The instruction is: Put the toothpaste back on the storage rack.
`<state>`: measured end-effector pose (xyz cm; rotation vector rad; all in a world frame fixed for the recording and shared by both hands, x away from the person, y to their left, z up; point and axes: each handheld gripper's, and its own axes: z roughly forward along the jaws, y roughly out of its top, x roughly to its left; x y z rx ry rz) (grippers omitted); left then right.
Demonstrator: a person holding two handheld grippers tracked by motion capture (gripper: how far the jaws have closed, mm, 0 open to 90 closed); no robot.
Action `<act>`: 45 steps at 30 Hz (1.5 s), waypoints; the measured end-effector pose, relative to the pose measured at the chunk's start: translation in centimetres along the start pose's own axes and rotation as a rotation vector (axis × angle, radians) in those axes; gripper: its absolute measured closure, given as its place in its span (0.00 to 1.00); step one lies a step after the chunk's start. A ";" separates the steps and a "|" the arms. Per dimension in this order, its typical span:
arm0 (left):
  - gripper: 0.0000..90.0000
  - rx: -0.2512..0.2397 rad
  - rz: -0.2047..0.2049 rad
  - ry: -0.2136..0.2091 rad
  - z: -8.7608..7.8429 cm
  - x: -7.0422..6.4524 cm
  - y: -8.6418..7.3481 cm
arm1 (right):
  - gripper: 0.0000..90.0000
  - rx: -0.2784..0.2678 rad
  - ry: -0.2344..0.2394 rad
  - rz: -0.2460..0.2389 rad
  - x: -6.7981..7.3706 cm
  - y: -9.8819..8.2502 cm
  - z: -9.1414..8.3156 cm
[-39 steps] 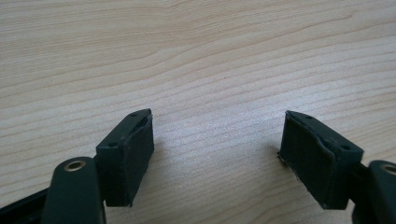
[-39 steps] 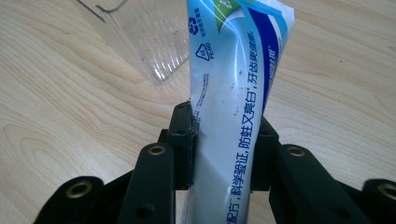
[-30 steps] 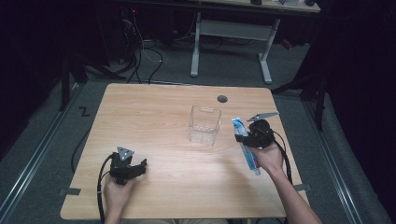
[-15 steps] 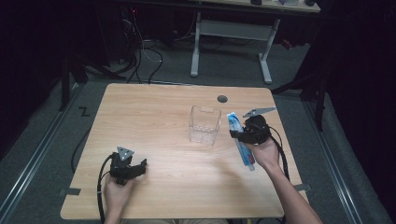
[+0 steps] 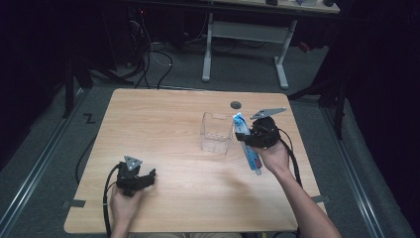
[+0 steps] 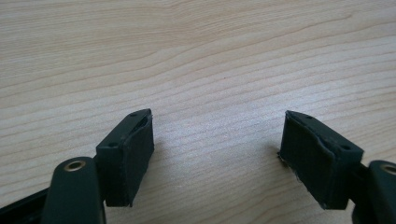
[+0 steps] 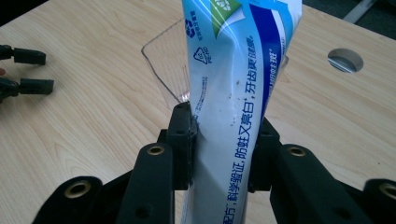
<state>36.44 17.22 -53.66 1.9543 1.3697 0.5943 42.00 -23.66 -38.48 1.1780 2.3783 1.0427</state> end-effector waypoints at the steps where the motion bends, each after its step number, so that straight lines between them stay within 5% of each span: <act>1: 0.29 0.000 0.000 0.000 0.0 0.0 0.0 | 0.76 -0.004 0.001 -0.001 0.1 0.1 0.0; 26: 0.29 -0.001 0.000 0.000 0.0 0.0 0.0 | 0.76 -0.089 0.065 -0.015 1.0 4.1 1.2; 45: 0.29 -0.001 0.000 0.000 0.0 0.0 0.0 | 0.76 -0.158 0.056 0.003 0.8 6.9 1.5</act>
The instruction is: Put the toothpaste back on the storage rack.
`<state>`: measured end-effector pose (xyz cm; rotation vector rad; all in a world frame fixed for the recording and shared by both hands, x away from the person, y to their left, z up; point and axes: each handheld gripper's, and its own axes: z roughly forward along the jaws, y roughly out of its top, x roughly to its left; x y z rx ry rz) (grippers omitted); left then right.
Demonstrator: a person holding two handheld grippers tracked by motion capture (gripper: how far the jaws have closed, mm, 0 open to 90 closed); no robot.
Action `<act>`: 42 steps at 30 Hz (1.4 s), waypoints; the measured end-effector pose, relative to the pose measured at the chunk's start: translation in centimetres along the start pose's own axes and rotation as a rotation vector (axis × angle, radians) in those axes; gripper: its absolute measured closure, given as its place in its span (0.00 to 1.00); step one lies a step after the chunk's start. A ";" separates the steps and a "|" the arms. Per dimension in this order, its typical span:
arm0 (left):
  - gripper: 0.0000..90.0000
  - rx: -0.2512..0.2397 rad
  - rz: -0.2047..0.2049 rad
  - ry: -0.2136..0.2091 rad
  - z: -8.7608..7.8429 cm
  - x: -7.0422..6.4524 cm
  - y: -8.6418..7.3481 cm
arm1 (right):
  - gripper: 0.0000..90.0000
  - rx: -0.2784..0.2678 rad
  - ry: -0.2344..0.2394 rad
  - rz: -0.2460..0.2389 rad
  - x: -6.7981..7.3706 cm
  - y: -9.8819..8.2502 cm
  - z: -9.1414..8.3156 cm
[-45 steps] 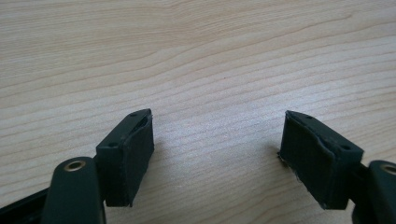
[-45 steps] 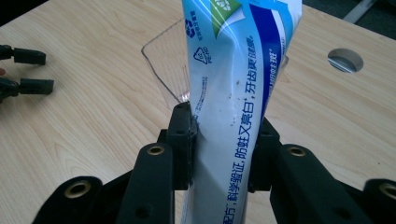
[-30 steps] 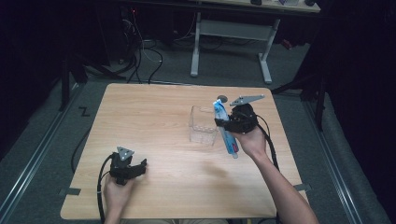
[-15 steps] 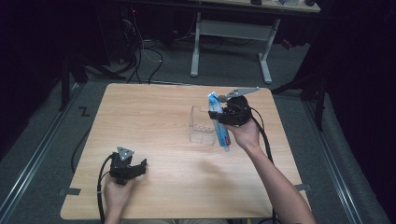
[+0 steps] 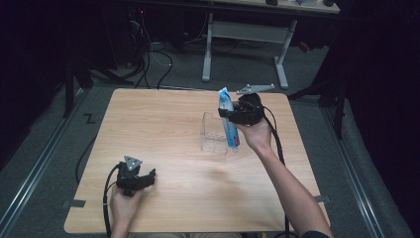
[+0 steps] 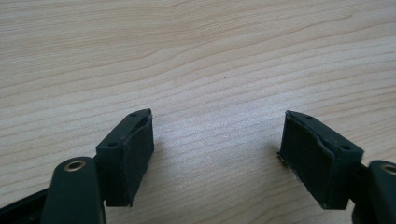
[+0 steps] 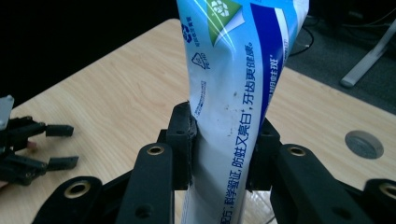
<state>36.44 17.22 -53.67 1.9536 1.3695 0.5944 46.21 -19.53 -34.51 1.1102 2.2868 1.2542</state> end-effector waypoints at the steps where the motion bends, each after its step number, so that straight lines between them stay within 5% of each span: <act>1: 0.29 0.000 0.000 0.000 0.0 0.0 0.0 | 0.76 -0.002 -0.001 0.000 0.0 0.2 0.0; 16: 0.29 0.002 0.000 0.001 0.0 0.0 0.0 | 0.76 -0.069 -0.050 0.005 -0.5 2.4 0.9; 29: 0.29 0.003 0.000 0.001 0.0 0.0 0.0 | 0.75 -0.095 -0.085 0.039 -1.2 2.2 2.2; 42: 0.29 0.003 0.001 0.001 0.0 0.0 0.0 | 0.75 -0.050 -0.091 0.055 -1.5 1.1 3.9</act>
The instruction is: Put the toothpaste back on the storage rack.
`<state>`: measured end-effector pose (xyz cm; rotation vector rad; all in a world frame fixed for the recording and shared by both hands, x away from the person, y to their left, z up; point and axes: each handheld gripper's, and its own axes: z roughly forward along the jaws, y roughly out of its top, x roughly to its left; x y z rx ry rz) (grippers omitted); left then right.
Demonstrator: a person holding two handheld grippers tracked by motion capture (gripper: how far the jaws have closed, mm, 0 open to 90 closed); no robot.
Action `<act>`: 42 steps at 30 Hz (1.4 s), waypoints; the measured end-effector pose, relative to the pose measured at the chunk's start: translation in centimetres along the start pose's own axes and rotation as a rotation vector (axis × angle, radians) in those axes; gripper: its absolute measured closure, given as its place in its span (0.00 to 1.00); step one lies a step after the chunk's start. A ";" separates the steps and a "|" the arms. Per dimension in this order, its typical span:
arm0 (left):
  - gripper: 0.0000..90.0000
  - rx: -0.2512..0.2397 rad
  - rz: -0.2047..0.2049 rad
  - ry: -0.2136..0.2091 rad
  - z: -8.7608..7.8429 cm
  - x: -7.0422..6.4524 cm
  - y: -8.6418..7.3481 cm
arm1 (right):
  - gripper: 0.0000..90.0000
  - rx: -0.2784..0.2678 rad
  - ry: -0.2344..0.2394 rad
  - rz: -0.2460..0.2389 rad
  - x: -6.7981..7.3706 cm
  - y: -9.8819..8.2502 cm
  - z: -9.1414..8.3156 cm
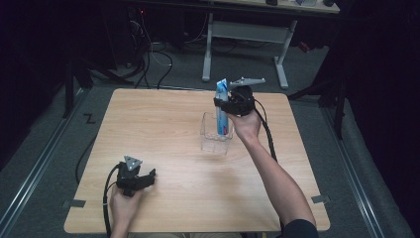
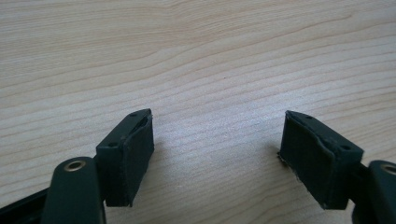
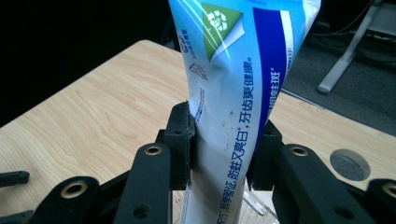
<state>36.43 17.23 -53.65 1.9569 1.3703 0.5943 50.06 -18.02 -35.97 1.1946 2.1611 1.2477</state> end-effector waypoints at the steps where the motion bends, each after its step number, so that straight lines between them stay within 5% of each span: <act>1: 0.29 0.000 0.000 0.000 0.0 0.0 0.0 | 0.75 0.006 -0.001 0.000 0.0 -0.1 0.1; 42: 0.29 -0.003 -0.001 -0.001 0.0 0.0 0.0 | 0.73 0.117 -0.020 0.045 -0.8 -4.4 2.3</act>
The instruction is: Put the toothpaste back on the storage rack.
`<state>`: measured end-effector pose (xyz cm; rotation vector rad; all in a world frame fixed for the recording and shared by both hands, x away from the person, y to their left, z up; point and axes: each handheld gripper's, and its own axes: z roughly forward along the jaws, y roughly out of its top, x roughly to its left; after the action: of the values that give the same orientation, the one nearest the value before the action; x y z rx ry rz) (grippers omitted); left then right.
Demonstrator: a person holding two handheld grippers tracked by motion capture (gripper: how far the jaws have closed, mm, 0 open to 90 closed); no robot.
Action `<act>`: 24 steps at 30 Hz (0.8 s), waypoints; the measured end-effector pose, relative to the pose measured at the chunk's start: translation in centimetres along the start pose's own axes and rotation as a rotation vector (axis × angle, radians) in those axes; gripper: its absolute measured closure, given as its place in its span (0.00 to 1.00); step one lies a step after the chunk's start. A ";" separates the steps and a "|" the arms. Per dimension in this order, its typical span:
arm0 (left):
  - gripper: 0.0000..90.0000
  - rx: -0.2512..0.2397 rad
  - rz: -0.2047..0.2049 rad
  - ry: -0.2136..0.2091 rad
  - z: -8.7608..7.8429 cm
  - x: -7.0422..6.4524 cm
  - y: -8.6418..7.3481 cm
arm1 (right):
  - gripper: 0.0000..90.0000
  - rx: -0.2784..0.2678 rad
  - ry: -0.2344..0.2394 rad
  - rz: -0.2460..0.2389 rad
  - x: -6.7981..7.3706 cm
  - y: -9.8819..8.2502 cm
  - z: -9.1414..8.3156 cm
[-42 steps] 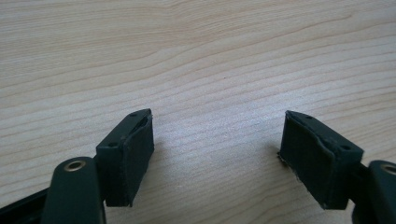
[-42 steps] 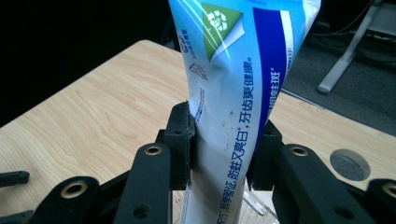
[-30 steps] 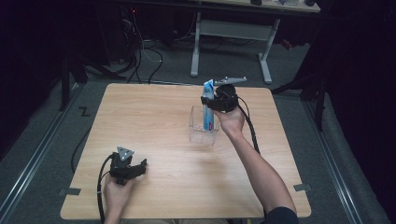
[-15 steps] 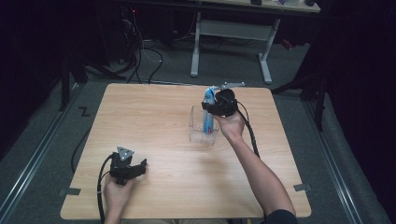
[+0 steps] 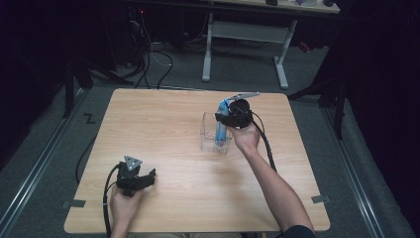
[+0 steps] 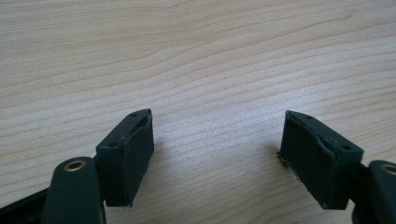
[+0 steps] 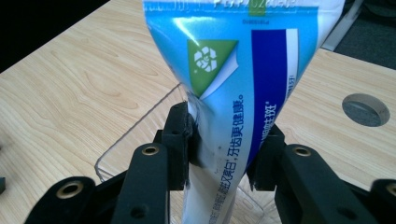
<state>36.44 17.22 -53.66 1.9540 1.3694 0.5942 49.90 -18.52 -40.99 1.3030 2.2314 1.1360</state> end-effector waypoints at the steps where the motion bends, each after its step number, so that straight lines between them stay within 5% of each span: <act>1: 0.29 0.000 0.000 0.000 0.0 0.0 0.0 | 0.73 0.000 0.000 0.000 0.0 0.0 0.0; 15: 0.29 0.000 0.000 0.000 0.0 0.0 0.0 | 0.72 0.004 0.009 0.022 -0.6 -0.4 -0.1; 24: 0.29 0.000 0.000 0.000 0.0 0.0 0.0 | 0.70 0.009 -0.026 0.004 -0.6 -0.5 -0.2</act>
<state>36.44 17.22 -53.67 1.9537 1.3695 0.5945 49.77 -19.24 -41.29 1.3183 2.2187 1.1048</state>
